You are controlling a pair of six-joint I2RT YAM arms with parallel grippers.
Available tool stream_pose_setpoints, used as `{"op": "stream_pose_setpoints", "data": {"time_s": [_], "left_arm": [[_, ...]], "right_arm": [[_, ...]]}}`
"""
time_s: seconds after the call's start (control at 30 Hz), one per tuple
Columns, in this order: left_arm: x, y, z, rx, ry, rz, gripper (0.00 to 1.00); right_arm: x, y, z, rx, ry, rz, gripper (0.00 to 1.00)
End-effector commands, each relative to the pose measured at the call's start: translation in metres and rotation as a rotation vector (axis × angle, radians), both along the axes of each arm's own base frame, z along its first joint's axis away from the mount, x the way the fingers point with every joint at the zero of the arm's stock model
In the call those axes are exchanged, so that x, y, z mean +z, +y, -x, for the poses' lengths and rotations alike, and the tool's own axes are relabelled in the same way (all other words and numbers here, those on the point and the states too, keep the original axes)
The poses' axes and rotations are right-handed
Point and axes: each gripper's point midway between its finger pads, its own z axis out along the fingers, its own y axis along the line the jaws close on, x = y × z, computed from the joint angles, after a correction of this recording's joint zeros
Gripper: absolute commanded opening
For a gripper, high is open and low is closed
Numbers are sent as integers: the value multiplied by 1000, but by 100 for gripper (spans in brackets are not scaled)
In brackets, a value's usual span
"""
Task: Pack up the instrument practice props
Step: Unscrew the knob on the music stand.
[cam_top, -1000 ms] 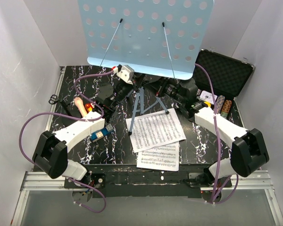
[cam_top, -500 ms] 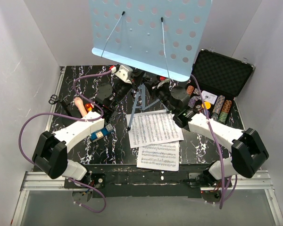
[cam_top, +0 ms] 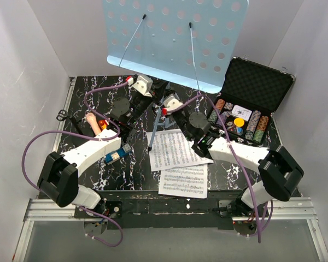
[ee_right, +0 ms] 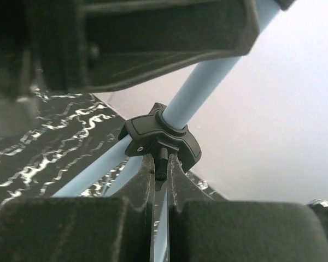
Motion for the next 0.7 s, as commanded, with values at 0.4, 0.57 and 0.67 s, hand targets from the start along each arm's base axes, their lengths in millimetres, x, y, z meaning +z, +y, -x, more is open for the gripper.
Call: {"op": "stream_pose_setpoints", "data": {"time_s": [0.4,0.57,0.67], "left_arm": [[0,7,10,8,-15,17,0],[0,9,11,9,-16,19,0],[0,10,12,12,-15,20,0]], "right_arm": [[-30,-55,-6,-393,-237,495,1],[-17,-51,2,-412,-214,398,33],[-9,-51,4,-446,-188,337,48]]}}
